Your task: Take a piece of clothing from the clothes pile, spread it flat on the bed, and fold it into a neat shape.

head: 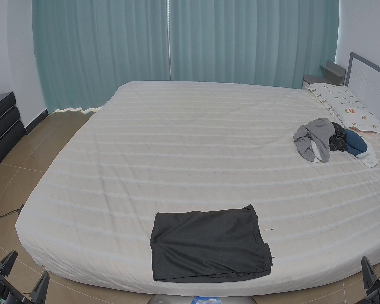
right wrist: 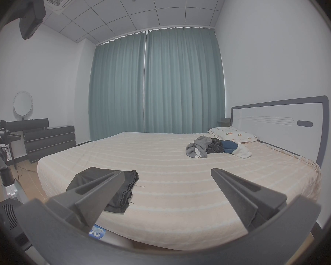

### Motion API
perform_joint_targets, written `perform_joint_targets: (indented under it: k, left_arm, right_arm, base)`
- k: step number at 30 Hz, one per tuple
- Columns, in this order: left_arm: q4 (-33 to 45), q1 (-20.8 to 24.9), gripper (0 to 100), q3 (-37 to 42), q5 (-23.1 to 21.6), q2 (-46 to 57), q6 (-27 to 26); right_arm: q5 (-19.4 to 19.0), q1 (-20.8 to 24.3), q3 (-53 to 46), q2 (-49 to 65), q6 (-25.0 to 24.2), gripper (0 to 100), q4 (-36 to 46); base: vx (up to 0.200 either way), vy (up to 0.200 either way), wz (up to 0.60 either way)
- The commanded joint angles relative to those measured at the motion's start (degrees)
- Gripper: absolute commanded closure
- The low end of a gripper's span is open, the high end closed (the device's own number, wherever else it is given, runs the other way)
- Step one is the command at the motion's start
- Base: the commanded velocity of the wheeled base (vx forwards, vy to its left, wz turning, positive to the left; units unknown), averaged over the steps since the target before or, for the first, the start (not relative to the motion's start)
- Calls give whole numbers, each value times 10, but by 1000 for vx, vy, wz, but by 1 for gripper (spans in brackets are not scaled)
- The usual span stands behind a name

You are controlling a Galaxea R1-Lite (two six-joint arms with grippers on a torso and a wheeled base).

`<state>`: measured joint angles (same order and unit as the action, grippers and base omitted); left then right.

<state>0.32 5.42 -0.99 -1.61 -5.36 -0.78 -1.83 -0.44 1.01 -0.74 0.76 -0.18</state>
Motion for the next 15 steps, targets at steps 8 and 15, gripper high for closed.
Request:
perform_joint_targets:
  k: [8, 15]
  left_arm:
    - [-1, -1, 0, 8, 3, -1, -2]
    - [-3, -1, 0, 9, 20, -1, 25]
  right_arm:
    - [0, 0, -10, 6, 0, 0, -1]
    - [0, 0, -10, 6, -2, 0, -1]
  base:
    - [0, 0, 0]
    - [0, 0, 0]
